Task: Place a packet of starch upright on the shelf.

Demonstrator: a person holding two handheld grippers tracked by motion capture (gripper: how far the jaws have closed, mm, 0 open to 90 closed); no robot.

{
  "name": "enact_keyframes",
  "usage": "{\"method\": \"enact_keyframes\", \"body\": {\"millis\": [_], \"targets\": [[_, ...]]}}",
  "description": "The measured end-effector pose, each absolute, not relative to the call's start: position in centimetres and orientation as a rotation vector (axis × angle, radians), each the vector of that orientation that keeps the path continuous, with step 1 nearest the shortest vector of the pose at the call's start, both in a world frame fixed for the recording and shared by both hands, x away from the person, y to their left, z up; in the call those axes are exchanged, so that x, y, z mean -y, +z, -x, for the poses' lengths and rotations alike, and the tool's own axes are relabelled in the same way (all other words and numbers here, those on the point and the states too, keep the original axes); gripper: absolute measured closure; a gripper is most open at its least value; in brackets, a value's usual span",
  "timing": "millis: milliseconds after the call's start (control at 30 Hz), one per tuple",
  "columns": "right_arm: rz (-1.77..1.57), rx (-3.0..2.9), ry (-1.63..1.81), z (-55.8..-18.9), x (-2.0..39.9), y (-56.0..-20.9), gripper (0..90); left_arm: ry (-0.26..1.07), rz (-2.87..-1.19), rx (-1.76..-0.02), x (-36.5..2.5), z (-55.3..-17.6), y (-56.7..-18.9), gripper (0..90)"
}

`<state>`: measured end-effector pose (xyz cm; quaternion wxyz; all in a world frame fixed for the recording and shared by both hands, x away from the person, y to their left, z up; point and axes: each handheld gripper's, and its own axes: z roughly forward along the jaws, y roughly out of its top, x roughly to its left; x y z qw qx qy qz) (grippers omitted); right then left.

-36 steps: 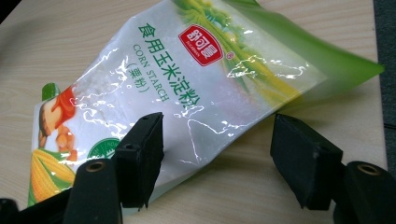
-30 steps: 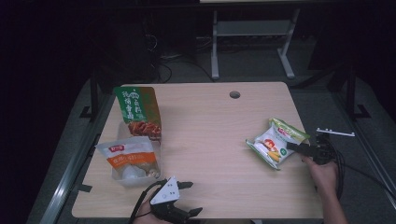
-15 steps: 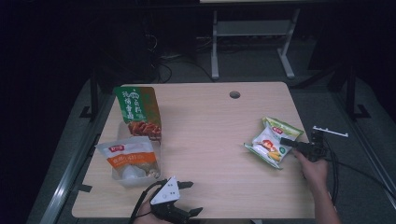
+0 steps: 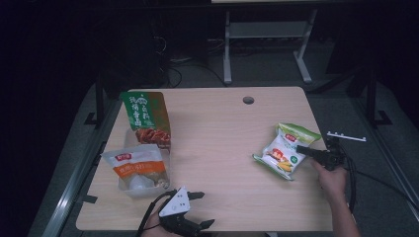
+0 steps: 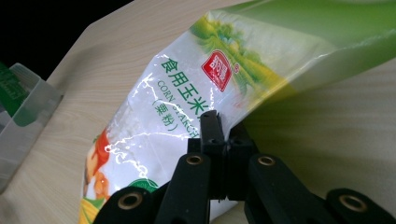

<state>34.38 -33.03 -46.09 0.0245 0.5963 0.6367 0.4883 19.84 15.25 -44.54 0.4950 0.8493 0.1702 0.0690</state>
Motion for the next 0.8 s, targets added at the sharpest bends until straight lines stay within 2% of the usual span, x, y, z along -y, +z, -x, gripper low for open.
{"method": "enact_keyframes", "body": {"millis": [800], "targets": [[-1.479, -2.092, 1.559, -32.5, 27.8, -39.5, 89.9, 0.186, -2.056, -0.406, -15.5, -19.9, -44.3, 18.1]]}}
